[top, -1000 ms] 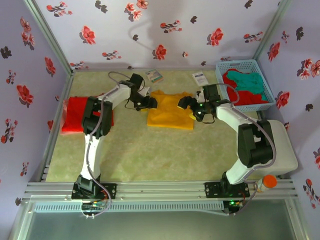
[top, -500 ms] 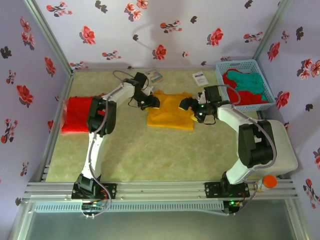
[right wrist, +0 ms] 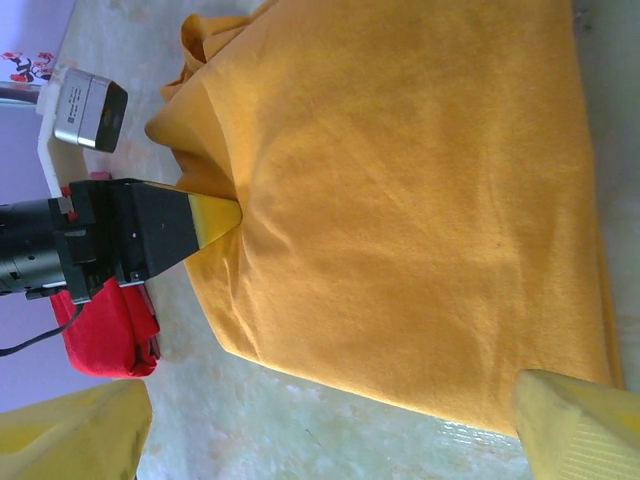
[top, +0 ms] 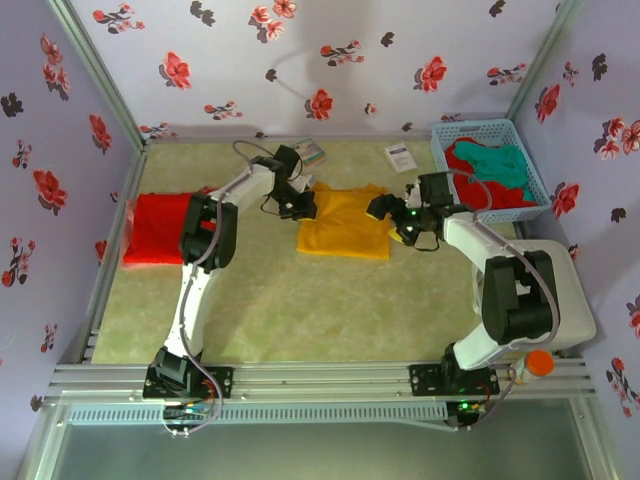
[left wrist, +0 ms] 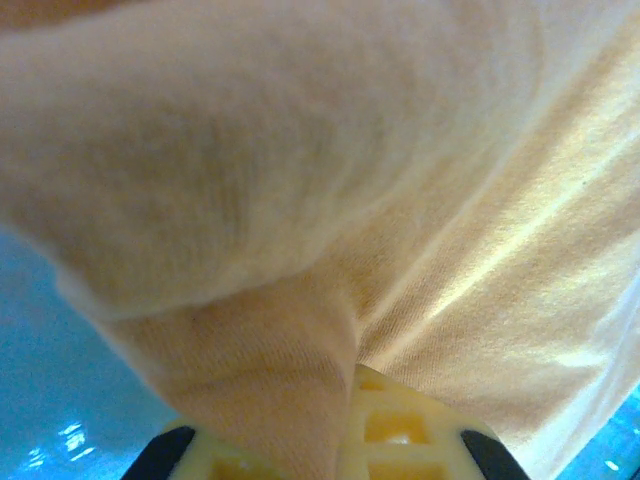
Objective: Fold and stack the t-shirts
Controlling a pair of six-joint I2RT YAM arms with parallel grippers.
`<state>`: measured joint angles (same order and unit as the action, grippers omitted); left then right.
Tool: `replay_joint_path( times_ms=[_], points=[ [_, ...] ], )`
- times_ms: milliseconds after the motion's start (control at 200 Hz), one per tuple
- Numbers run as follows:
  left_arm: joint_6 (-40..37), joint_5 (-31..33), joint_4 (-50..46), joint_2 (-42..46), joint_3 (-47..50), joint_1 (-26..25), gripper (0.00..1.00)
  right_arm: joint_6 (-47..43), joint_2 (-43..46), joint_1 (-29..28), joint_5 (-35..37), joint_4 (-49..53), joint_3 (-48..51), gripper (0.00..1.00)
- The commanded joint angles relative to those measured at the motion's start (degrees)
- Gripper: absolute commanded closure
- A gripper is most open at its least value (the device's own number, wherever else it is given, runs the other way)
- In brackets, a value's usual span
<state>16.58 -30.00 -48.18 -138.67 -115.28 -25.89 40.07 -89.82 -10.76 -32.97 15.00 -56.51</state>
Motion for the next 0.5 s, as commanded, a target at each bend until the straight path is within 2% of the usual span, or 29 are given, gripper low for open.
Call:
replay_joint_path(
  times_ms=[0,305,495],
  points=[
    [-4.5,4.8,-7.2,3.2,-1.5,0.1,1.0,-1.5,1.9,0.6,0.7,1.9,1.4,0.07],
    [-9.6,19.0,-17.7,16.8,1.1,2.8,1.0,-1.6,3.1,0.7,1.0,2.8,1.8,0.07],
    [-13.0,25.0,-25.6,23.6,1.4,3.8,1.0,-1.5,3.3,0.7,0.6,3.1,1.7,0.07]
  ],
)
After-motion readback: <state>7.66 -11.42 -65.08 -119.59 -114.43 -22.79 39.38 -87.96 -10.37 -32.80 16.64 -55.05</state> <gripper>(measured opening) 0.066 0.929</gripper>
